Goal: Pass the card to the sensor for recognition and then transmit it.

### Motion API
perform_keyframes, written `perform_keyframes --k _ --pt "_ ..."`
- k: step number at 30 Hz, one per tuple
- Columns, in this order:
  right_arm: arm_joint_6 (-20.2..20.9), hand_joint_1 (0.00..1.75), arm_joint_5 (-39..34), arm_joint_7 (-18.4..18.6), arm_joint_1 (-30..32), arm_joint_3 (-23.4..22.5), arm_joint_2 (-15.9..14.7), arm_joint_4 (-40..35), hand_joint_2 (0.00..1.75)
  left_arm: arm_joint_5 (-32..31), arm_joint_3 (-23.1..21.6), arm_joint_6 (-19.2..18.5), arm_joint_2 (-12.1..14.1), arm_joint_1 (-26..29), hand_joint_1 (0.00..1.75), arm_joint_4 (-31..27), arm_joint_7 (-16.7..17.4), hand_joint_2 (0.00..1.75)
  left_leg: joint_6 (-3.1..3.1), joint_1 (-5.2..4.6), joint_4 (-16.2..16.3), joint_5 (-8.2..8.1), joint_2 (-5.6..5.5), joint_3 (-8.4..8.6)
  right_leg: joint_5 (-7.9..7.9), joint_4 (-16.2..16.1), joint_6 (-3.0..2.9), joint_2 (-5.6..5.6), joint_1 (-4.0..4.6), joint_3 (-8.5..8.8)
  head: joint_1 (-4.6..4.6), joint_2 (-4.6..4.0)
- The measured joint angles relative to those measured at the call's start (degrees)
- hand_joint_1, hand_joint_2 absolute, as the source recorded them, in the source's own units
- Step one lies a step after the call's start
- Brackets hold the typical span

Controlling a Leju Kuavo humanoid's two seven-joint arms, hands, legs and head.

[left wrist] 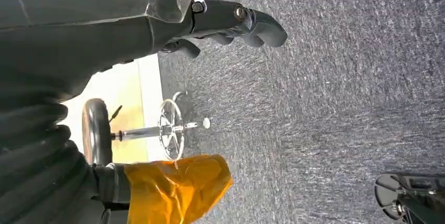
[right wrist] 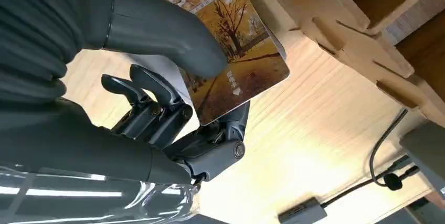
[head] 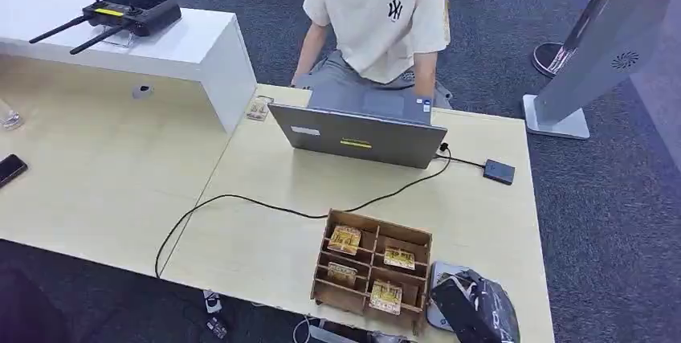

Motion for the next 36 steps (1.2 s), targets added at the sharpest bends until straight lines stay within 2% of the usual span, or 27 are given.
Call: perform_keyframes --k 21,36 --pt "0.17 1.75 2.05 0.9 -1.63 0.76 0.17 2.62 1.75 0.31 0.37 -0.17 0.0 0.02 0.0 0.0 0.02 1.75 0.0 0.0 0.0 0.0 0.0 0.02 0.0 0.0 0.0 0.0 0.0 0.02 0.0 0.0" --pt "0.04 1.75 2.29 1.22 -0.09 -0.74 0.11 -0.57 1.75 0.63 1.44 -0.17 -0.02 0.08 0.0 0.0 0.0 1.75 0.0 0.0 0.0 0.0 0.0 0.02 0.0 0.0 0.0 0.0 0.0 0.02 0.0 0.0"
